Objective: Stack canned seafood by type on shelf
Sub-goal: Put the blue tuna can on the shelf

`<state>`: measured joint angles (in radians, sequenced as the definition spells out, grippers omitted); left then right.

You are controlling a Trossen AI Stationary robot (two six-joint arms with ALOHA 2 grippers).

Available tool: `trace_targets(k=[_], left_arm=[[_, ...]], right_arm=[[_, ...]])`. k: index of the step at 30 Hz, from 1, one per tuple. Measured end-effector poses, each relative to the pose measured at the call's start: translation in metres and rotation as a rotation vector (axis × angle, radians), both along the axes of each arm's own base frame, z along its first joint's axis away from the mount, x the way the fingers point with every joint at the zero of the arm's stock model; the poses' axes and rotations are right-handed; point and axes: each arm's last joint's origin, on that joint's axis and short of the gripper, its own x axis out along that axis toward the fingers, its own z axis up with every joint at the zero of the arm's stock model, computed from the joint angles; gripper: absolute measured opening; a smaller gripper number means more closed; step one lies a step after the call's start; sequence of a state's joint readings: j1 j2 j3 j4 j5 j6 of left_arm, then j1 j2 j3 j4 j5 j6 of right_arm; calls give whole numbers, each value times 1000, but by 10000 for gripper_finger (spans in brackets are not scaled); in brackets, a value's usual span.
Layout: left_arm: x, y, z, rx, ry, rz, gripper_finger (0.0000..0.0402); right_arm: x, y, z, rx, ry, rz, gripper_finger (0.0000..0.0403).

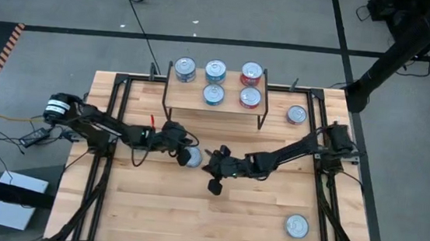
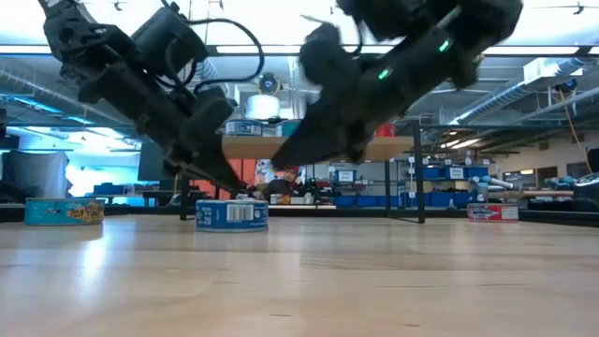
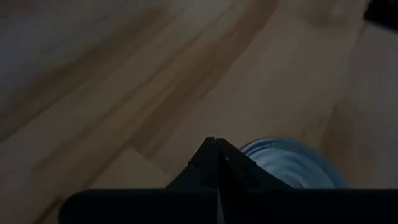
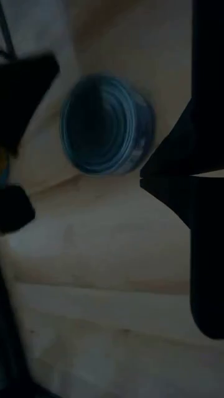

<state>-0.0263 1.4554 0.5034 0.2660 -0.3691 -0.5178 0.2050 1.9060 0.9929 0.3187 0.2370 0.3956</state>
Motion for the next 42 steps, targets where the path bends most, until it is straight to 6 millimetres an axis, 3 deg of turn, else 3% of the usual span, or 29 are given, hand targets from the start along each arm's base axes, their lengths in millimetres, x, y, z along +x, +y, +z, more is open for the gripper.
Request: trace_targets(k=[3,9,20,23,30,42], left_arm=[[4,0,-6,-2,9,-24,0],[5,-2,-14,-22,36,-50,0],[8,-4,-18,-60,25,-101,0],[9,-5,-18,-68,20,-113,0],[7,-8,-22,-126,43,-184,0],[9,-16,-19,-161,10,-257,0]], right_arm=[[12,4,-15,20,20,30,8],[34,8,-27,65,15,5,8],[39,-10,-37,103,49,-92,7],[39,-11,-30,97,38,-91,7],[43,-19,8,66,-89,-159,7],[40,-33,11,21,-55,-206,7]])
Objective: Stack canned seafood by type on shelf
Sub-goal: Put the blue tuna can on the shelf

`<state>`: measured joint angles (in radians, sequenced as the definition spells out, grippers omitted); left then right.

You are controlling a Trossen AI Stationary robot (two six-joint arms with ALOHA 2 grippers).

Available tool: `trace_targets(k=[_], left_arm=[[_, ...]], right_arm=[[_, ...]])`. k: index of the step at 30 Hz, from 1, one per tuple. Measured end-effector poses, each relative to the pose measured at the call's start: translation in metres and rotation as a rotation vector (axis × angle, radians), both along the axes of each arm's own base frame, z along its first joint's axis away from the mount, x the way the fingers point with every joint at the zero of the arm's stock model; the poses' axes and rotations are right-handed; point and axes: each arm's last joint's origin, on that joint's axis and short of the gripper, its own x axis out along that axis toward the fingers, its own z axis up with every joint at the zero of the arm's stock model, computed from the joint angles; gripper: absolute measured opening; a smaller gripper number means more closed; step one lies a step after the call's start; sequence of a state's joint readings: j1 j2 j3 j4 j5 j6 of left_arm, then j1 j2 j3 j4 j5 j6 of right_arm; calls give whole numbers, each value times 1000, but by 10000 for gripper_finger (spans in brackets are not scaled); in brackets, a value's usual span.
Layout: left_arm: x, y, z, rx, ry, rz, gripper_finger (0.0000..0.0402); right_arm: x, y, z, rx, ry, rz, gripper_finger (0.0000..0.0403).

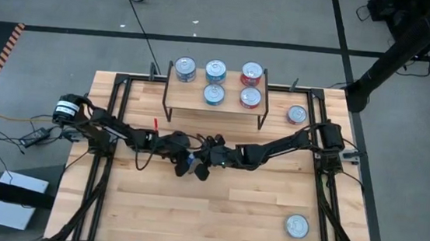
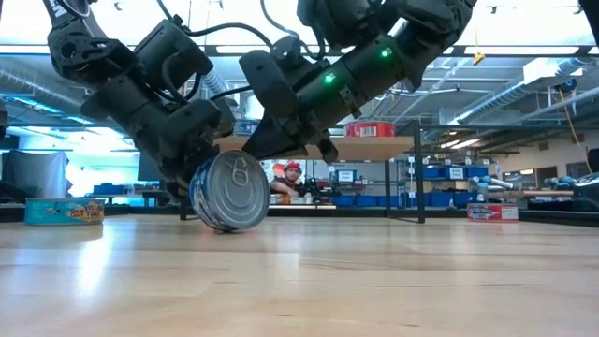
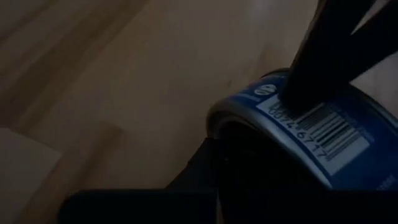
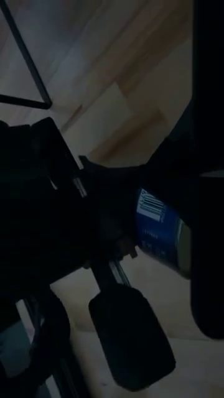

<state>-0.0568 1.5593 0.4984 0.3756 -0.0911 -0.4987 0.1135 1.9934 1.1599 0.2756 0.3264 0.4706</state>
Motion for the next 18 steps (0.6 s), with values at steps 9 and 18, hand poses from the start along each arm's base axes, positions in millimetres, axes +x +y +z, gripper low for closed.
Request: trace_targets(k=[9,18], left_arm=[[2,-11,4,-31,-35,-69,0],[1,-14,3,-50,-21,-97,0]], right_arm=[[-1,-1,1,-1,6,8,7],[-14,0,32,-41,34,40,7]])
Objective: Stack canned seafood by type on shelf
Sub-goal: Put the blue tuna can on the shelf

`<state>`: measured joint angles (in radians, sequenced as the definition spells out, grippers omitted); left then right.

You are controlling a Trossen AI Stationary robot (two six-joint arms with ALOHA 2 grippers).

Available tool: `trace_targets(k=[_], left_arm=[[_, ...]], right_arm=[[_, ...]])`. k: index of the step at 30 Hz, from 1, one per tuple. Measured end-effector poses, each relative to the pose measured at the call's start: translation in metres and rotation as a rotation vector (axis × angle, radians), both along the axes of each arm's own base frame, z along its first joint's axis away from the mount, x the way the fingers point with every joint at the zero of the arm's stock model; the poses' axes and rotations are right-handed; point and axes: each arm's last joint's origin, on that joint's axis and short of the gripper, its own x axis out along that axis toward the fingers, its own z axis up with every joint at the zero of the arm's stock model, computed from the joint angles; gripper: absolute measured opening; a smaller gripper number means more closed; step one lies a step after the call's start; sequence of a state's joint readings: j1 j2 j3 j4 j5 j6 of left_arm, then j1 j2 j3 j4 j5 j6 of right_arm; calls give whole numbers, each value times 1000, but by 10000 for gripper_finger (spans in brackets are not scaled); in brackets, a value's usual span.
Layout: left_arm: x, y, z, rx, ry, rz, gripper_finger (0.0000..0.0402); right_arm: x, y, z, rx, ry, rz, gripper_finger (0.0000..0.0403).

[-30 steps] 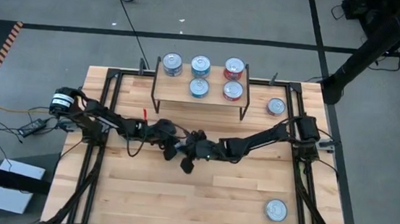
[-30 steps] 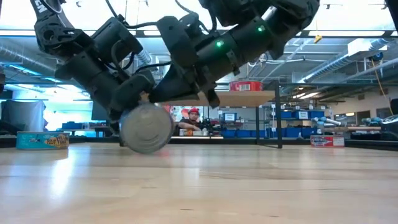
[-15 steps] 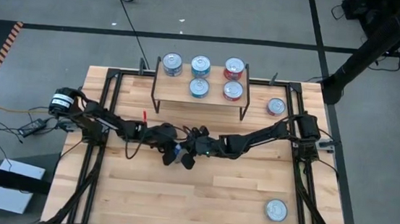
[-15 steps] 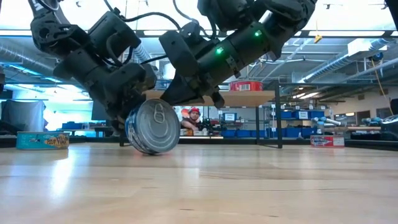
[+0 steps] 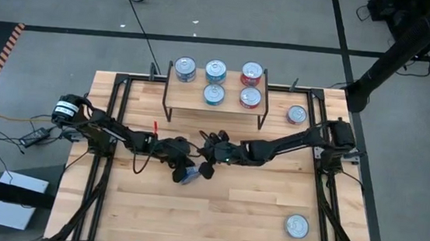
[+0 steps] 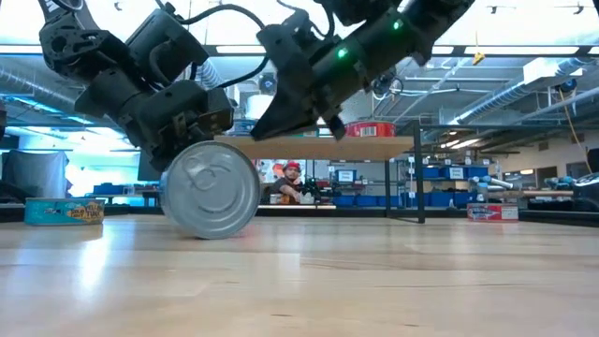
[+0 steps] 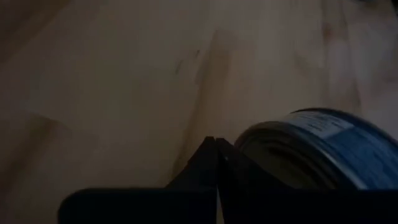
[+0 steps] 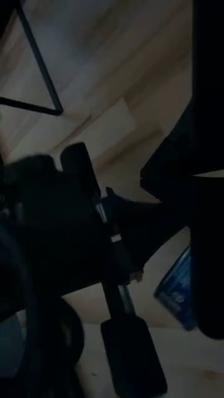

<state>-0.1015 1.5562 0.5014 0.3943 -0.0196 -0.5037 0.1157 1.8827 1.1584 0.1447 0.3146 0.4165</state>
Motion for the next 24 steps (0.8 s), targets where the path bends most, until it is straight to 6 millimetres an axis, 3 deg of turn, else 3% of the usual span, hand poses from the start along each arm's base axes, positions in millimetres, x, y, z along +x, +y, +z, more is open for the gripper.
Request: trace_targets(k=[6,9,16,24], left_arm=[[-2,-2,7,-35,-14,-51,0],[-7,-1,18,-20,-30,-65,0],[-24,-9,33,-13,26,-105,0],[-31,-32,31,-43,63,-151,0]], right_arm=[[-12,17,24,65,-4,134,7],[-14,30,24,99,5,218,7],[-8,55,-2,145,27,312,7],[4,53,-29,220,22,274,7]])
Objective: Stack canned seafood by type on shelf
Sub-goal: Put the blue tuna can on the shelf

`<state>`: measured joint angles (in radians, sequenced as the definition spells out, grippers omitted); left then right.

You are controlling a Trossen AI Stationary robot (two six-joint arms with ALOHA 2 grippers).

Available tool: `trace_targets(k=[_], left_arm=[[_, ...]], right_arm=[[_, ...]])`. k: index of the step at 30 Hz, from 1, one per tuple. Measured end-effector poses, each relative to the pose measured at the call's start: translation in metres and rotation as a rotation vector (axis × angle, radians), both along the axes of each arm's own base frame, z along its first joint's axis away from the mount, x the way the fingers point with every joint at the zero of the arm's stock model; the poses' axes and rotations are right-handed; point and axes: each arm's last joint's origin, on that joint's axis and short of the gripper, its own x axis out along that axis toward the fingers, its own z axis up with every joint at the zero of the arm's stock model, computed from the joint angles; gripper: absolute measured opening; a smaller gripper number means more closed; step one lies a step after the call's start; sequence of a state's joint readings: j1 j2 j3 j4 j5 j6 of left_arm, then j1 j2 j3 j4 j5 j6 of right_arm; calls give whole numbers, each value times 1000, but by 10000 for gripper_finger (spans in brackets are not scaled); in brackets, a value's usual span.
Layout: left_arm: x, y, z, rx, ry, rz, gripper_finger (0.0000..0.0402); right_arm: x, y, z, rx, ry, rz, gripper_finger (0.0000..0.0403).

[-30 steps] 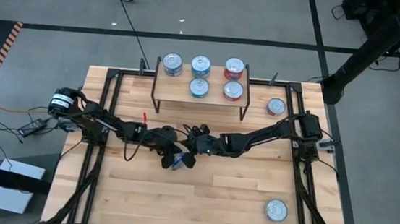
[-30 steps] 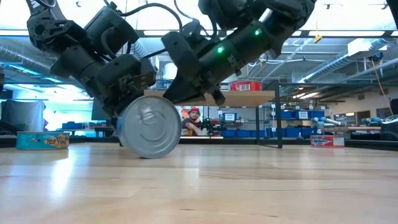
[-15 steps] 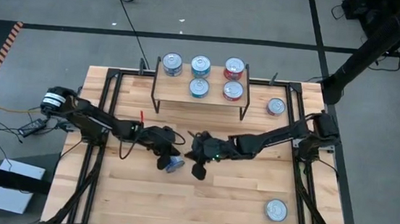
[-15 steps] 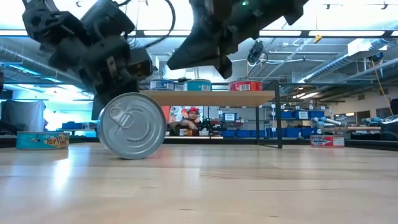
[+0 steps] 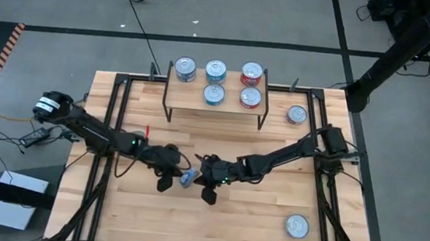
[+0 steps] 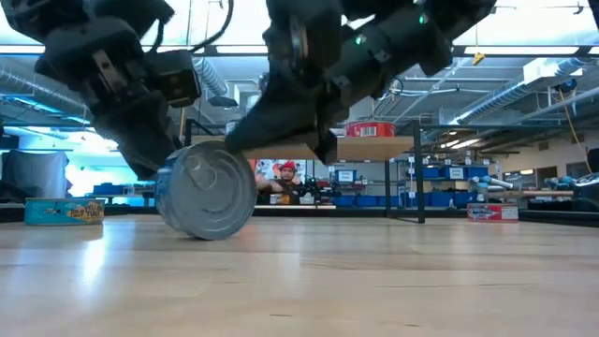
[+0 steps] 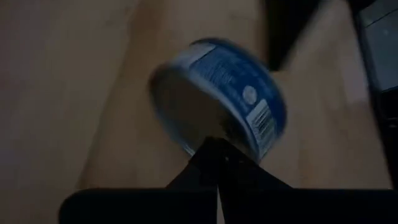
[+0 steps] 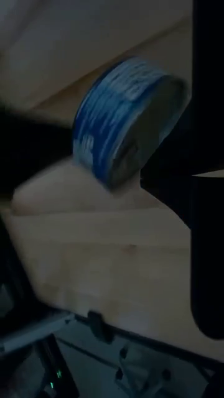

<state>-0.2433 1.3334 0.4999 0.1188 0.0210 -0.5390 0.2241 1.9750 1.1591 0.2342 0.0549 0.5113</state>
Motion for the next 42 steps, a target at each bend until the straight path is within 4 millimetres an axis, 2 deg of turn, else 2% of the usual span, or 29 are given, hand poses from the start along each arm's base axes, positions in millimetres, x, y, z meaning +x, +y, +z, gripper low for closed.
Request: trace_targets(k=[4,17,24,28,34,38,42], left_arm=[[1,-11,5,-37,-56,5,0],[-2,-38,13,-113,-142,3,0],[-8,-36,45,-130,-262,-35,0],[-10,-36,65,-40,-276,-150,5],[-7,-34,83,183,-156,-215,36],[-4,-31,86,227,-160,-200,47],[-2,-26,87,218,-170,-174,38]], right_arm=[[2,-5,-8,29,26,-60,7],[6,-20,-6,26,-1,-137,7],[2,-24,12,25,-16,-125,7],[-6,-15,28,35,-13,-83,7],[-17,13,47,91,-44,86,7],[-17,29,34,111,-17,109,7],[-11,38,21,188,-42,67,7]])
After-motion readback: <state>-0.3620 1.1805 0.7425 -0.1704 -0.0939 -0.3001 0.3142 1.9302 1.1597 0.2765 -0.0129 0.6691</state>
